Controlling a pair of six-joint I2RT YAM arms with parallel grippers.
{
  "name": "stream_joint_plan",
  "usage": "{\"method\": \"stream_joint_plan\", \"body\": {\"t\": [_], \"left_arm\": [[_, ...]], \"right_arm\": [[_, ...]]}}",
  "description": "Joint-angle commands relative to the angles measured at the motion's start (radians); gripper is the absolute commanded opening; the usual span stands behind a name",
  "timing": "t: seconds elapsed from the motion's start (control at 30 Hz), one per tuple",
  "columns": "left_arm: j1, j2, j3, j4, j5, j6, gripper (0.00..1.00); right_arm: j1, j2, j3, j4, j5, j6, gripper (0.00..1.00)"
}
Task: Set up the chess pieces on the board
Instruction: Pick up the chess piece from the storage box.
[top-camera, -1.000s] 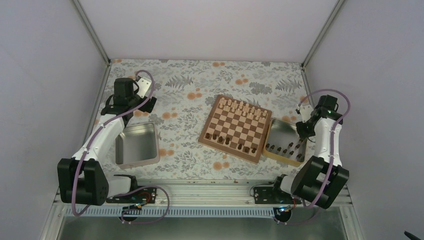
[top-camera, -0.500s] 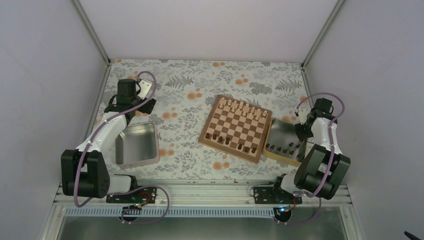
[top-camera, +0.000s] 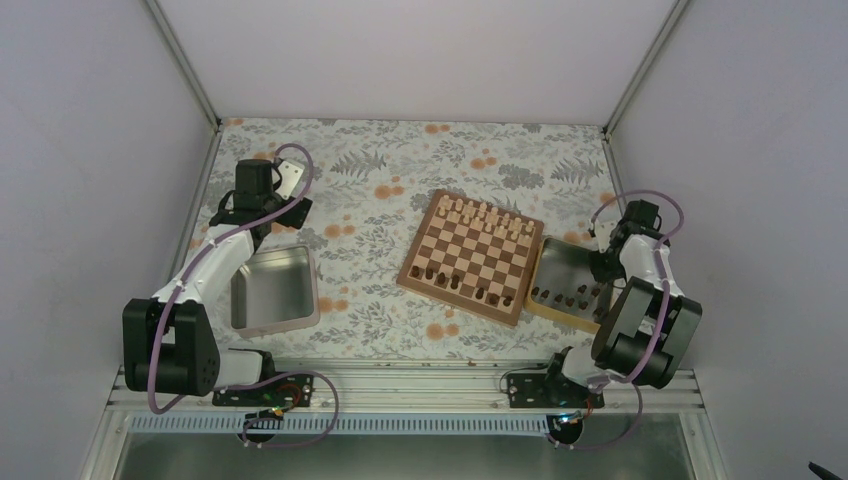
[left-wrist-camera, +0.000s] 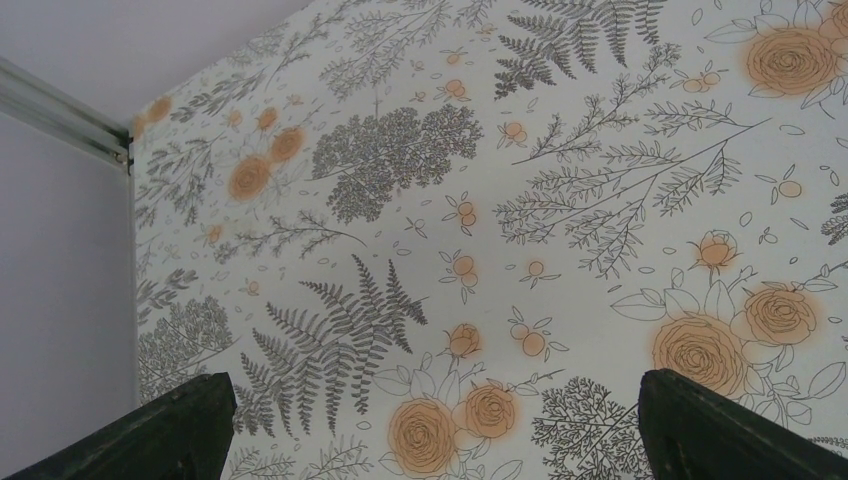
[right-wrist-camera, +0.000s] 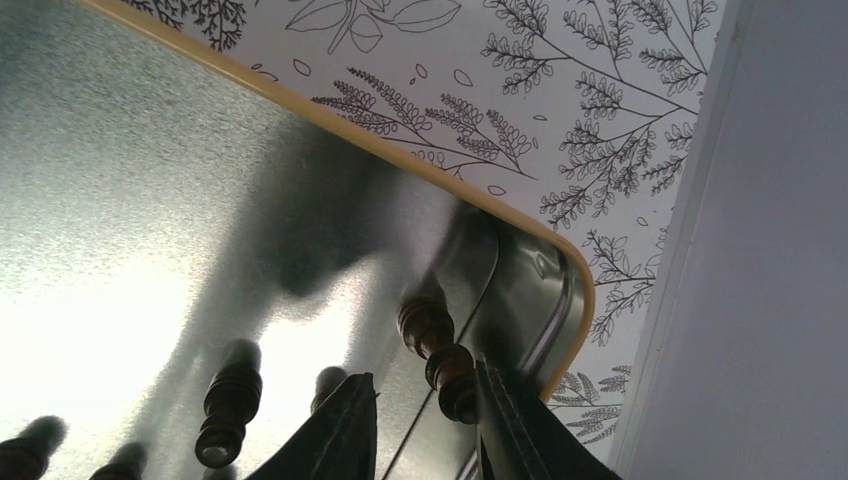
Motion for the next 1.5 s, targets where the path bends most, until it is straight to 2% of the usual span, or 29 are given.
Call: {"method": "stream_joint_plan", "body": {"t": [0.0,0.3,0.57,1.2,1.47], "left_arm": [[0.001,0.0,-0.01,0.015,-0.006,0.011,1.0],[0.002,-0.008,-0.011,0.015,-0.002,0.01,1.0],[0.002,-0.007,-0.013,0.019,-0.007,0.011,1.0],[0.001,-0.012,-0.017,0.021,-0.002,0.013,1.0],[0.002,-0.018,-0.018,0.02,0.006,0.013,1.0]], "right_arm": [[-0.006,0.008,-0.017,0.034,0.028,0.006,0.27],[-0.006,0.016,-0.039,0.065,0.067,-0.002,0.27],[-0.006,-0.022,-0.007,-0.001,-0.028,-0.027,0.26],[-0.004,-0.03,0.0,0.019,0.028,-0.034,0.25],[-0.004,0.024,-0.009,0.044,0.066,-0.03,0.26]]}}
